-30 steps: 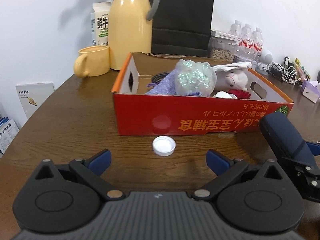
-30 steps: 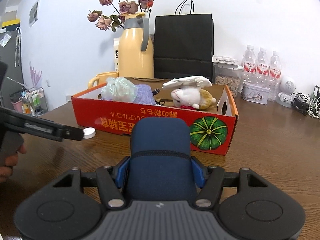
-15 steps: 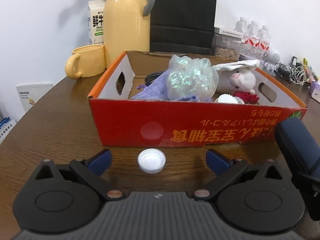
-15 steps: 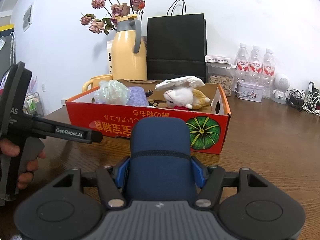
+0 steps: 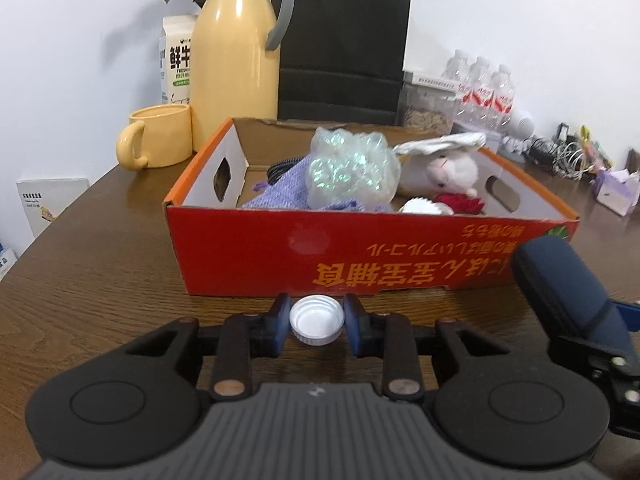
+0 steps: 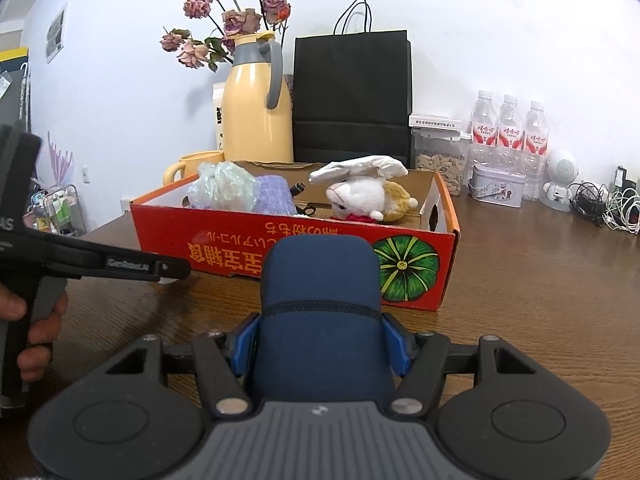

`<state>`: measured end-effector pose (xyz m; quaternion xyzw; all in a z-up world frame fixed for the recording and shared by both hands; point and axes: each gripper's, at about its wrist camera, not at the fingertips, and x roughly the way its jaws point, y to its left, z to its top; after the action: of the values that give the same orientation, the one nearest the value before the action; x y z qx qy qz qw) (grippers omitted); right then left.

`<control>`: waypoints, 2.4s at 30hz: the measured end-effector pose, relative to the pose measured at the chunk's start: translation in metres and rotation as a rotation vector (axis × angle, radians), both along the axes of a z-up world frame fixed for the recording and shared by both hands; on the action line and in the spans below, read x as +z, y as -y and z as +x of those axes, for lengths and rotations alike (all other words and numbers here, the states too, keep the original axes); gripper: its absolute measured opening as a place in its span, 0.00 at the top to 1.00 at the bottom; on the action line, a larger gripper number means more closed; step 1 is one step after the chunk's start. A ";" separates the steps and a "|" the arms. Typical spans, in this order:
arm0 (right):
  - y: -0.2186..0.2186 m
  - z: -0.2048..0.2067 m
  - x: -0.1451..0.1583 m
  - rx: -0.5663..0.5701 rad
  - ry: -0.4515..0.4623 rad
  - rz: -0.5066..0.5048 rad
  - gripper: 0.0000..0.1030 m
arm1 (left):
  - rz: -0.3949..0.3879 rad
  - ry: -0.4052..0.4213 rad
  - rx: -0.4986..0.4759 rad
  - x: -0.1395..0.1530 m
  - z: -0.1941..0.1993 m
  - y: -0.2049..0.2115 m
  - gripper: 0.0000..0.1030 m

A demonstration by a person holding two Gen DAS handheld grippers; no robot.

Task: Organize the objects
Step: 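Carry the navy case and white cap over the box with both tools, then open both tools to drop the navy case and white cap into the box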

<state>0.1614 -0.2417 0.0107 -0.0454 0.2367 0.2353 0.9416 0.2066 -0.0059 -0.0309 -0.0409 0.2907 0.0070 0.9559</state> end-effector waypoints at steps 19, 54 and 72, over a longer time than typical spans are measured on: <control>-0.049 0.049 0.078 0.071 0.160 0.047 0.40 | -0.066 0.274 -0.022 0.096 0.023 -0.008 0.72; -0.058 0.136 0.050 -0.079 0.046 0.052 0.00 | -0.066 0.233 0.047 0.081 0.101 -0.007 0.00; -0.021 0.059 0.065 -0.081 0.065 0.083 0.00 | -0.054 0.241 -0.023 0.096 0.010 -0.020 0.00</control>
<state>0.2205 -0.2203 0.0754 -0.0043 0.1977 0.2051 0.9586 0.2165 0.0140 0.0648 -0.0638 0.1741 -0.0166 0.9825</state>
